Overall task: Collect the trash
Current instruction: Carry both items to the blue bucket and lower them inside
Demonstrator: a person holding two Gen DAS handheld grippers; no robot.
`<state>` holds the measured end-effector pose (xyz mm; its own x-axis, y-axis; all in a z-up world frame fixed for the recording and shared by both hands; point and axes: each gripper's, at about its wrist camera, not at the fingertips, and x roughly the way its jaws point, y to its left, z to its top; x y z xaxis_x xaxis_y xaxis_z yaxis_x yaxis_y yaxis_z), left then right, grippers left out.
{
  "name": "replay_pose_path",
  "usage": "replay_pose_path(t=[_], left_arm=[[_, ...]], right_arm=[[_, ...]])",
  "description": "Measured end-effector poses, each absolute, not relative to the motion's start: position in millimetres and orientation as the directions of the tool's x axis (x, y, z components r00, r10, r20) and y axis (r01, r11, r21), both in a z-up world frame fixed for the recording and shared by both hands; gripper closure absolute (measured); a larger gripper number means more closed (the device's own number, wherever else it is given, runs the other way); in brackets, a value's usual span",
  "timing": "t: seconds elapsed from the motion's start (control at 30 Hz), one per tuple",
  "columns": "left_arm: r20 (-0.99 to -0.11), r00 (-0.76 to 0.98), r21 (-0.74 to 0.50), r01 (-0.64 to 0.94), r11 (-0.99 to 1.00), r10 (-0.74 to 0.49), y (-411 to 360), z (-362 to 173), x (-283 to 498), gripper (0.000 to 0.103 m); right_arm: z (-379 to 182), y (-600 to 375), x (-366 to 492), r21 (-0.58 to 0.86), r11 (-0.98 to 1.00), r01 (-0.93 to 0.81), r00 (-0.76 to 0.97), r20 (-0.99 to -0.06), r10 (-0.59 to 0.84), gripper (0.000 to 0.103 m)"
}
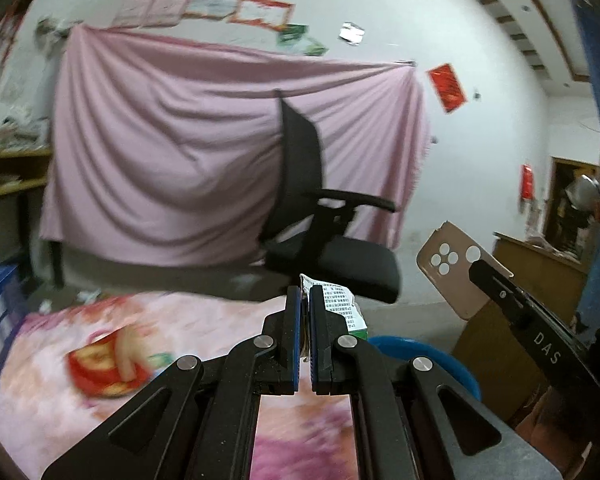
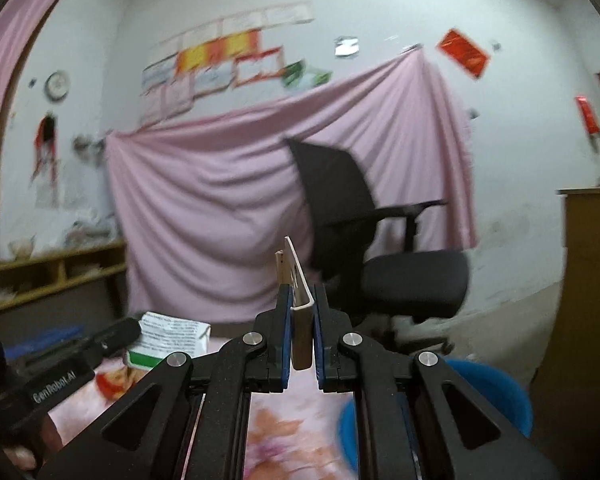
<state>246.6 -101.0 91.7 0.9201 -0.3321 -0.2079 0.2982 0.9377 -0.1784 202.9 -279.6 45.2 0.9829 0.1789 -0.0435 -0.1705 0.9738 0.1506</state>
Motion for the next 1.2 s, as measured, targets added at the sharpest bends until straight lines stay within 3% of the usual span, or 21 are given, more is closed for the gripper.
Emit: replay_pose_path(t=[0.13,0.3,0.57,0.83,0.93,1.07,1.2], left_arm=[[-0.223,0.889,-0.18,0.367,0.913,-0.401,-144,94,265,0.101],[-0.298,0.837,-0.212,0.41,0.887,-0.458,-191,87,291,0.101],[-0.444,0.752,-0.26,0.412,0.873,-0.487,-228,61,317,0.101],[-0.548,0.68,-0.319,0.368,0.873,-0.487,-236,36,335,0.099],[-0.573,0.658,-0.344,0.348,0.872,-0.488,-235,32,339,0.095],[-0.578,0.653,-0.363,0.332,0.871,-0.489,-227,30,340,0.074],[-0.561,0.678,-0.351,0.324,0.878,-0.475,-220,37,335,0.072]], right_arm=[[45,-318,206,0.22,0.972,-0.078,0.995,-0.041,0.089,0.096],[33,-358,218,0.289,0.957,0.022,0.992,-0.127,0.015,0.096],[7,-395,244,0.353,0.929,0.109,0.957,-0.292,-0.002,0.095],[-11,-407,252,0.392,0.911,0.129,0.931,-0.365,0.025,0.094],[-15,-409,252,0.404,0.906,0.126,0.927,-0.373,0.037,0.094],[-18,-409,254,0.416,0.901,0.121,0.921,-0.387,0.055,0.094],[-16,-407,253,0.409,0.905,0.113,0.924,-0.378,0.056,0.09]])
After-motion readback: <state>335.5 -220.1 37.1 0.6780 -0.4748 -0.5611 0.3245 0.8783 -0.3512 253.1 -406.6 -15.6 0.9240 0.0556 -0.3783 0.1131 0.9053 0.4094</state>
